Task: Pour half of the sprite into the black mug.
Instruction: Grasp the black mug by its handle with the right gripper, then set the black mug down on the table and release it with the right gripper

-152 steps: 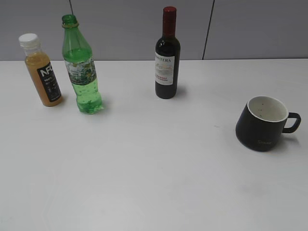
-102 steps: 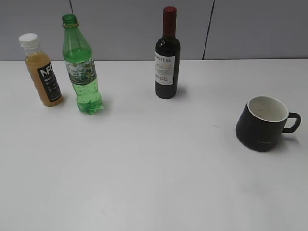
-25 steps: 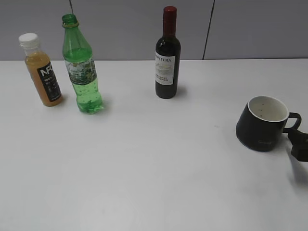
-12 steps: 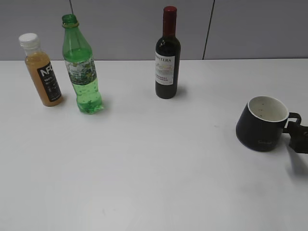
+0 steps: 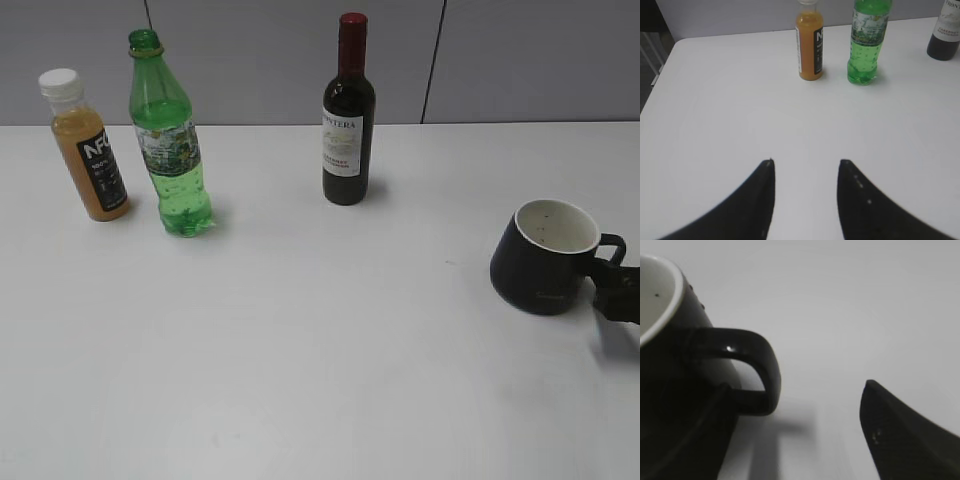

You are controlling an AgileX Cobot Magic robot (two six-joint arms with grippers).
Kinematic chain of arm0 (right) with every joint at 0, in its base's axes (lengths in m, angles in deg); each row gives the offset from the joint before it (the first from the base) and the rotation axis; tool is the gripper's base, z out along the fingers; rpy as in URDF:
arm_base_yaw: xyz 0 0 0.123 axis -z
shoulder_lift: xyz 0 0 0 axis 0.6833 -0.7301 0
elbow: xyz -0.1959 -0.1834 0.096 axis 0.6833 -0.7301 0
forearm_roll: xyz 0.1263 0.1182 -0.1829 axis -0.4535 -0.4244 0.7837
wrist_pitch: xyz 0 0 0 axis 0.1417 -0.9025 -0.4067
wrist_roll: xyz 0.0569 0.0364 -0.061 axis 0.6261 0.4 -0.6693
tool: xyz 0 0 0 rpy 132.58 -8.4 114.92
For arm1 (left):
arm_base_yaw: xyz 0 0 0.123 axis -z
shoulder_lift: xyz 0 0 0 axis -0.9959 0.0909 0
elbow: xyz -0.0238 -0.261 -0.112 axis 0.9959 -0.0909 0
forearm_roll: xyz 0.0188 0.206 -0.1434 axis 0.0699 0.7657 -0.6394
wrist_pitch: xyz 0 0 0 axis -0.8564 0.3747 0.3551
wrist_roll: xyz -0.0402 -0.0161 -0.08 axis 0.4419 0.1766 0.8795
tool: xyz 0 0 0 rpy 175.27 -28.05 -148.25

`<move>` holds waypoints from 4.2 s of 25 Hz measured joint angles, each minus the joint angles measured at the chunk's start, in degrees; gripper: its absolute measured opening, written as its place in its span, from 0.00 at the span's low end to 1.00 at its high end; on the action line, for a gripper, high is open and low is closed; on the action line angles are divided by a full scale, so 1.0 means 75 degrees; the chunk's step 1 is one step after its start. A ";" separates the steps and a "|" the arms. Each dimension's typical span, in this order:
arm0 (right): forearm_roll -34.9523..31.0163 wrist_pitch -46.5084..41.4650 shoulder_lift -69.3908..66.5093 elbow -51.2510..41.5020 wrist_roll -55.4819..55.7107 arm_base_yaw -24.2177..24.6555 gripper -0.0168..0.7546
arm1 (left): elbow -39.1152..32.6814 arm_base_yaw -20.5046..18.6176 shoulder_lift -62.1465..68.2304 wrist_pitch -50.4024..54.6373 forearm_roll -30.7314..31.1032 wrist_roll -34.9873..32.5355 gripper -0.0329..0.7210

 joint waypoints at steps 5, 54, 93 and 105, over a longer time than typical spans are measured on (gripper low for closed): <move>0.0000 0.0007 -0.0015 0.0294 -0.0015 0.0006 0.76 | 0.0000 0.0000 0.0000 0.0000 0.0000 0.0000 0.47; 0.0462 0.0144 -0.0831 0.1104 -0.0213 0.0014 0.11 | 0.0000 0.0000 0.0000 0.0000 0.0000 0.0000 0.36; 0.4405 -0.0394 0.1167 0.0893 0.1186 -0.0643 0.09 | 0.0000 0.0000 0.0000 0.0000 0.0000 0.0000 0.36; 0.4175 -0.0394 0.0224 0.2752 0.1325 -0.2703 0.09 | 0.0000 0.0000 0.0000 0.0000 0.0000 0.0000 0.36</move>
